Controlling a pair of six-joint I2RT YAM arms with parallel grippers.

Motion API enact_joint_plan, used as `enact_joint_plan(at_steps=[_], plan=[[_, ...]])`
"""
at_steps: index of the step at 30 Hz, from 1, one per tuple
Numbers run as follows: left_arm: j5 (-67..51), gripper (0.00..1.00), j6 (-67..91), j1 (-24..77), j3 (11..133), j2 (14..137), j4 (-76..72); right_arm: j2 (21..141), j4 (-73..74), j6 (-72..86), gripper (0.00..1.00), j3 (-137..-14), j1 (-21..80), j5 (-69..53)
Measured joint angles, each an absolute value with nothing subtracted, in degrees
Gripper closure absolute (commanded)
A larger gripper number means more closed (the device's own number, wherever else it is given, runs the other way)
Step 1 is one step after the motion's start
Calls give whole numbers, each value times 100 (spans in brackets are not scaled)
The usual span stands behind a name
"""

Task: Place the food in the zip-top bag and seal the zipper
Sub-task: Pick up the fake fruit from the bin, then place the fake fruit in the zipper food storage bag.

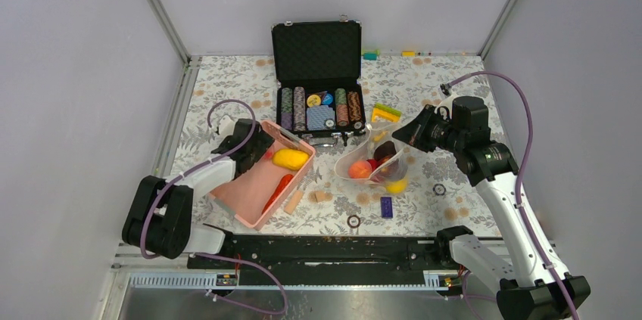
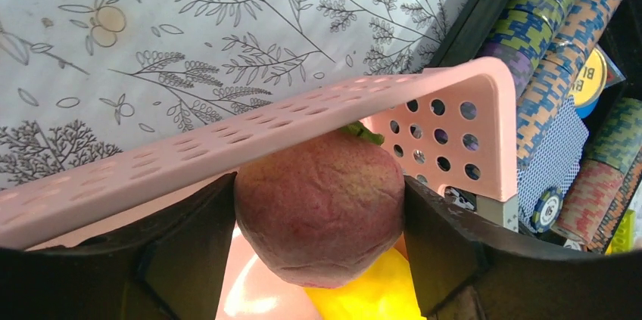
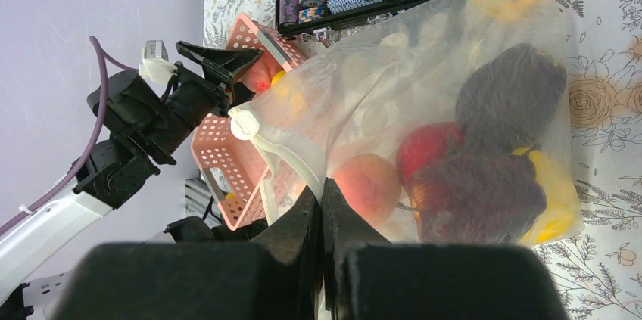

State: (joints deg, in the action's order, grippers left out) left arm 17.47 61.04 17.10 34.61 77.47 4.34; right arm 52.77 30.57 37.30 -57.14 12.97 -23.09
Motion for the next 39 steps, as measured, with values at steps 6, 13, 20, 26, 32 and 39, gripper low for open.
enact_joint_plan(at_steps=[6, 13, 20, 26, 32, 39], plan=[[1599, 61, 6154, 1691, 3479, 7815, 298, 5275, 3057, 3728, 100, -5714, 1297, -2309], [1538, 70, 6154, 1680, 3476, 7437, 648, 5277, 3057, 3728, 100, -5714, 1297, -2309], [1481, 83, 6097, 1682, 3457, 5994, 1044, 5275, 3057, 3728, 100, -5714, 1297, -2311], [1144, 89, 5806, 1898, 3583, 4978, 1435, 5277, 3057, 3728, 100, -5717, 1297, -2322], [425, 91, 5188, 2676, 4305, 4936, 1481, 5341, 3055, 3730, 100, -5728, 1297, -2364], [-462, 91, 4040, 4324, 5216, 5754, 917, 5389, 3037, 3732, 100, -5728, 1297, -2497]])
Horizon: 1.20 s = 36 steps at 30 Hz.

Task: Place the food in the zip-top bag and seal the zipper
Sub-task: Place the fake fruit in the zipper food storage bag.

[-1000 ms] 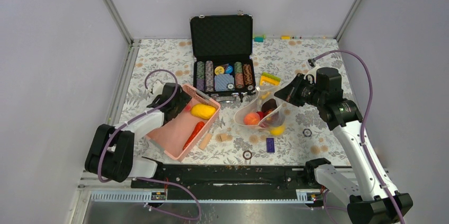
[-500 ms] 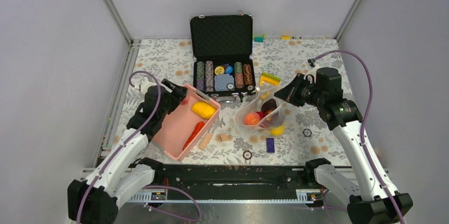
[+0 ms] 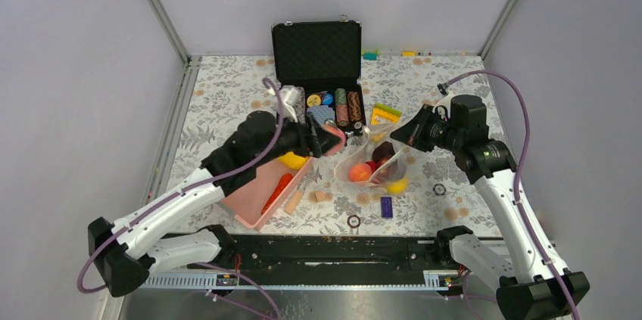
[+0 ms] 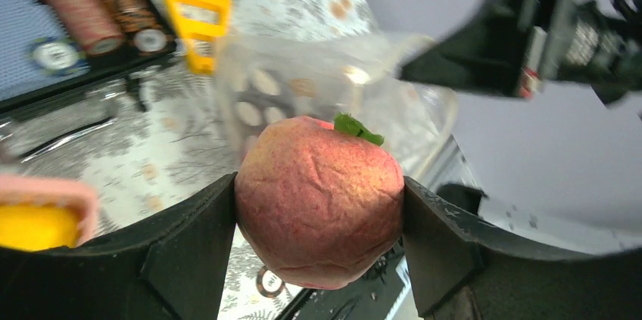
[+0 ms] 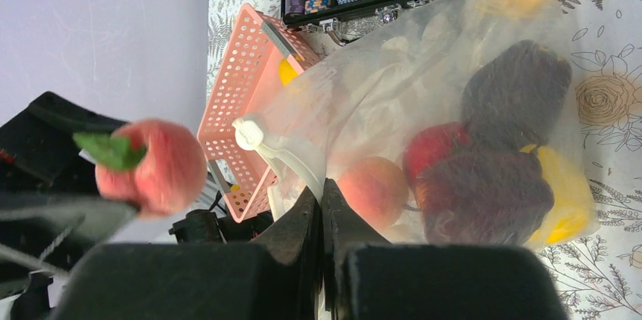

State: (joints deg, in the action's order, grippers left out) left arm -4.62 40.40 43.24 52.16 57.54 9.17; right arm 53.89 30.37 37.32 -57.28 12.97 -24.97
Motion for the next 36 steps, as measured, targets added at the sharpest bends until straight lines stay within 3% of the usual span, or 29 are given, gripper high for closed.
enact_joint_plan(at_steps=[11, 24, 27, 30, 36], plan=[[-967, 87, 2792, 5784, 5959, 6775, 548, 5352, 3035, 3734, 100, -5728, 1297, -2519], [812, 89, 2687, 6233, 6685, 7828, 794, 5349, 3035, 3734, 100, -5728, 1297, -2580], [869, 72, 2700, 6257, 6694, 7909, 893, 5334, 3035, 3734, 100, -5728, 1297, -2602], [882, 44, 2668, 6333, 6694, 7915, 972, 5312, 3035, 3734, 100, -5728, 1297, -2611], [888, 2, 2440, 6569, 6694, 7915, 982, 5308, 3035, 3734, 100, -5728, 1297, -2620]])
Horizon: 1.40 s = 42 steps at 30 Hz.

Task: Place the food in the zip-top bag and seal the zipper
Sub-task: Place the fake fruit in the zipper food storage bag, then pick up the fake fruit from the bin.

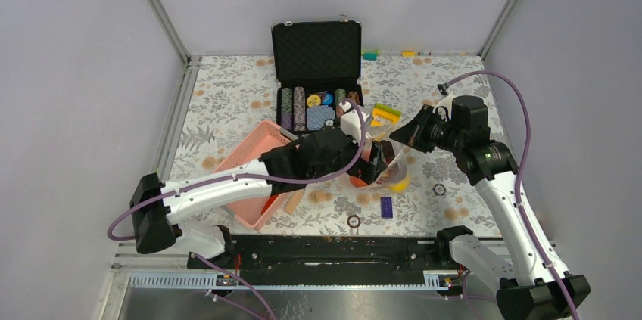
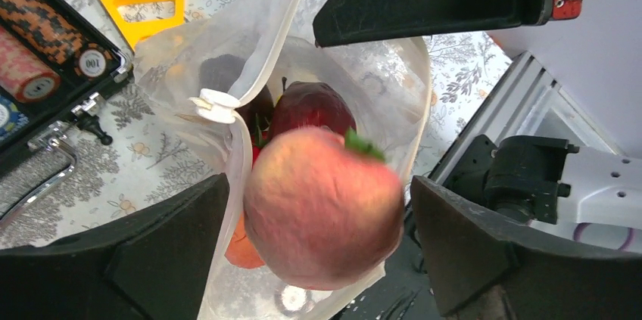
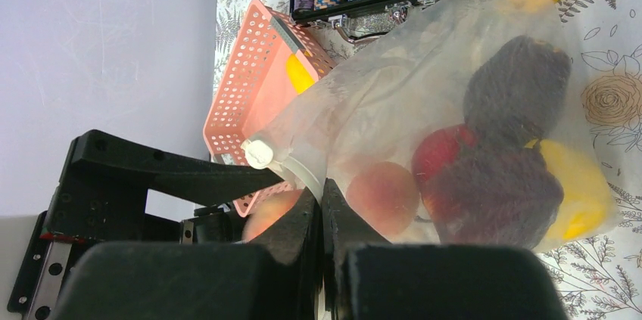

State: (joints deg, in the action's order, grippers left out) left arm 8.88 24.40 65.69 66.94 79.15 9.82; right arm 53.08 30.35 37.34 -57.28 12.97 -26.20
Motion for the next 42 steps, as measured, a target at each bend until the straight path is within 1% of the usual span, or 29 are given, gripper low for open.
enact_joint_plan(at_steps=[10, 13, 18, 21, 25, 28, 32, 36, 42], plan=[[1009, 1, 2394, 6576, 6692, 7806, 1164, 5308, 3035, 3734, 100, -5728, 1297, -2620], [1308, 1, 2471, 6576, 6632, 7535, 1330, 5308, 3035, 3734, 100, -5728, 1297, -2620], [2202, 1, 2786, 6469, 6547, 6890, 1824, 5308, 3035, 3734, 100, -5728, 1297, -2620], [2456, 1, 3024, 6071, 6300, 6469, 2045, 5308, 3035, 3734, 100, -5728, 1297, -2620], [2484, 1, 3225, 5146, 5535, 5776, 2246, 5308, 3035, 3734, 100, -5728, 1297, -2620], [2088, 1, 3315, 4086, 4895, 5365, 2351, 5308, 3035, 3734, 100, -5728, 1297, -2620], [1385, 1, 3450, 2886, 4375, 5369, 2373, 5308, 3037, 3734, 100, -5728, 1297, -2620], [751, 1, 3492, 2574, 4040, 5618, 2259, 5308, 3037, 3734, 100, -5728, 1297, -2620], [355, 1, 3516, 2449, 3970, 6475, 2088, 5310, 3037, 3732, 100, -5728, 1297, -2620]])
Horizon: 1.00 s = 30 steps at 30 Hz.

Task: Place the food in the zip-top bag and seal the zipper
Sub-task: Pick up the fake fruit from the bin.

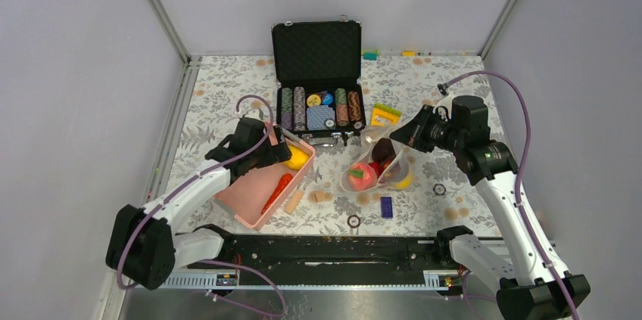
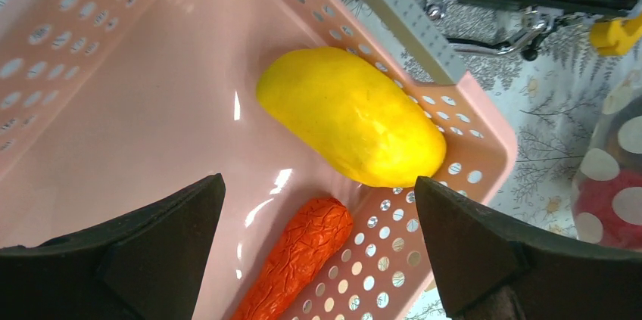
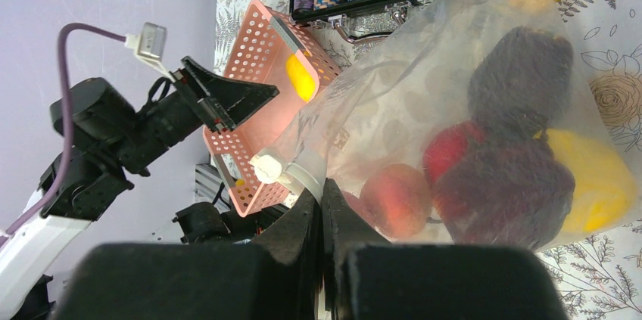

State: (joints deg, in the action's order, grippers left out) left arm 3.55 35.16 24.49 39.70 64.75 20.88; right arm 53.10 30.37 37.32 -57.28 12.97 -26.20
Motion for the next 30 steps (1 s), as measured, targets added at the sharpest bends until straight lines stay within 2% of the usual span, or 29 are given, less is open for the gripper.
enact_joint_plan(at_steps=[7, 15, 21, 26, 30], plan=[[276, 1, 4075, 2427, 3920, 7074, 1789, 5325, 3037, 3732, 100, -5728, 1297, -2620], [294, 1, 5583, 2427, 3387, 7389, 906, 5336, 3035, 3732, 100, -5728, 1297, -2617], [336, 6, 6195, 2427, 3242, 7590, 305, 5354, 3035, 3730, 100, -5728, 1297, -2615], [340, 19, 6482, 2427, 3151, 7765, -69, 5358, 3033, 3730, 100, -5728, 1297, -2615], [336, 39, 6611, 2427, 3146, 7900, -320, 5376, 3033, 3730, 100, -5728, 1297, -2615]])
